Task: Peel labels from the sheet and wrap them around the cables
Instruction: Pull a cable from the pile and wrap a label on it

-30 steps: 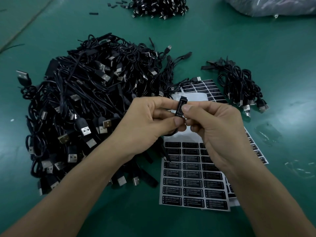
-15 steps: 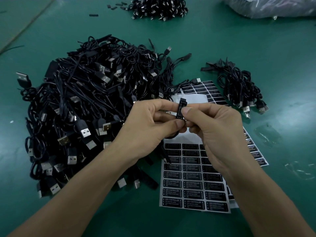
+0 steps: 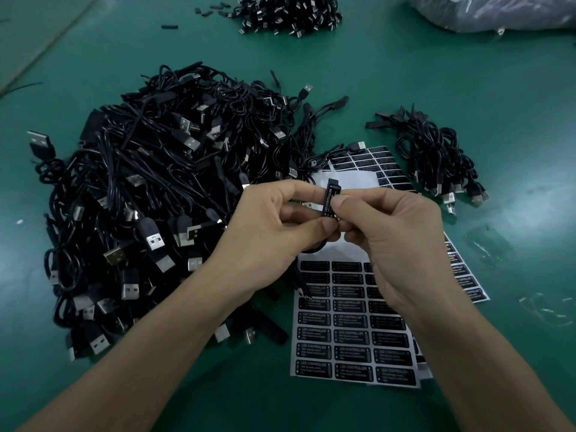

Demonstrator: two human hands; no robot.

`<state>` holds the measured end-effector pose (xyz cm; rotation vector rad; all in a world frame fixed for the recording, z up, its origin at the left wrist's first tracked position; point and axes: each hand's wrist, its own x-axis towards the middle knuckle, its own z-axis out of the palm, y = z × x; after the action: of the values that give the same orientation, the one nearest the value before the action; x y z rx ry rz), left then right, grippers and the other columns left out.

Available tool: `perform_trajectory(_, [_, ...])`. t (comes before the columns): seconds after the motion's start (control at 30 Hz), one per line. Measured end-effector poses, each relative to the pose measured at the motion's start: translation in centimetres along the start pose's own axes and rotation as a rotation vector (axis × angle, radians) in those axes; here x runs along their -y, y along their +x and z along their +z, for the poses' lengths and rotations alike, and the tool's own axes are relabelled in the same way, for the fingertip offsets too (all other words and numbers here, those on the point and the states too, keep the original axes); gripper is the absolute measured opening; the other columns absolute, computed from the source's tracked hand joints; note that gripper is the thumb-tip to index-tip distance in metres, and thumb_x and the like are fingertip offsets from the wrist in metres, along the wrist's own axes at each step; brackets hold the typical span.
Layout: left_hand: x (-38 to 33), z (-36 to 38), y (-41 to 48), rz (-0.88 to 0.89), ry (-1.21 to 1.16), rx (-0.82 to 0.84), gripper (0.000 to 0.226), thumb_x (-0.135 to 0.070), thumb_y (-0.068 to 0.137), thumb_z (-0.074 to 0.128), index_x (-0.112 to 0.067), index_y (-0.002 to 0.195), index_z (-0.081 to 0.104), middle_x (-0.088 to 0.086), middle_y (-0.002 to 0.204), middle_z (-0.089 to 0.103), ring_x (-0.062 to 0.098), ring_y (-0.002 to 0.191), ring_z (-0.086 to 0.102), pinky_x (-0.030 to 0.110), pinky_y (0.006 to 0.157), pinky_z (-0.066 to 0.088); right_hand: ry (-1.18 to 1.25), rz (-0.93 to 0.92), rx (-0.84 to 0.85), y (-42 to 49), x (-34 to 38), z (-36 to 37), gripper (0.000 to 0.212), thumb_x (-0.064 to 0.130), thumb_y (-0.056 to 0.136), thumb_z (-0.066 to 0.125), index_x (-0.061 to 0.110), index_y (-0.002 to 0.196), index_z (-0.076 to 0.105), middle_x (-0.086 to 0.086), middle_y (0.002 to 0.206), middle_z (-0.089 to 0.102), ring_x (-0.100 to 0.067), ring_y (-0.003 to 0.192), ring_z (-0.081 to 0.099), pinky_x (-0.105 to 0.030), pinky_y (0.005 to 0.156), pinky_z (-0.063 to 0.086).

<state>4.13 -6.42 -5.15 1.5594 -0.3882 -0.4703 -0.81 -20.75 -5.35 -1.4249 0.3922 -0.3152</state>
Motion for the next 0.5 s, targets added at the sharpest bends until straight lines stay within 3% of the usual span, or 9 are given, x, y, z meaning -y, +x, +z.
perform_trajectory(0.5, [0.13,0.09,-0.04,-0.013,-0.003,-0.018,0.021,-0.001,0.087,0.074,-0.013,0.104,0.069,0.007,0.080,0.078,0.022,0.079,0.077,0.037,0.082,0.062,-0.068,-0.057,-0.032,-0.18,-0.11,0.11,0.014,0.011,0.081,0.079,0.017,0.068,0.077,-0.001,0.057,0.065,-0.010,0.052,0.055,-0.017,0.053,0.047])
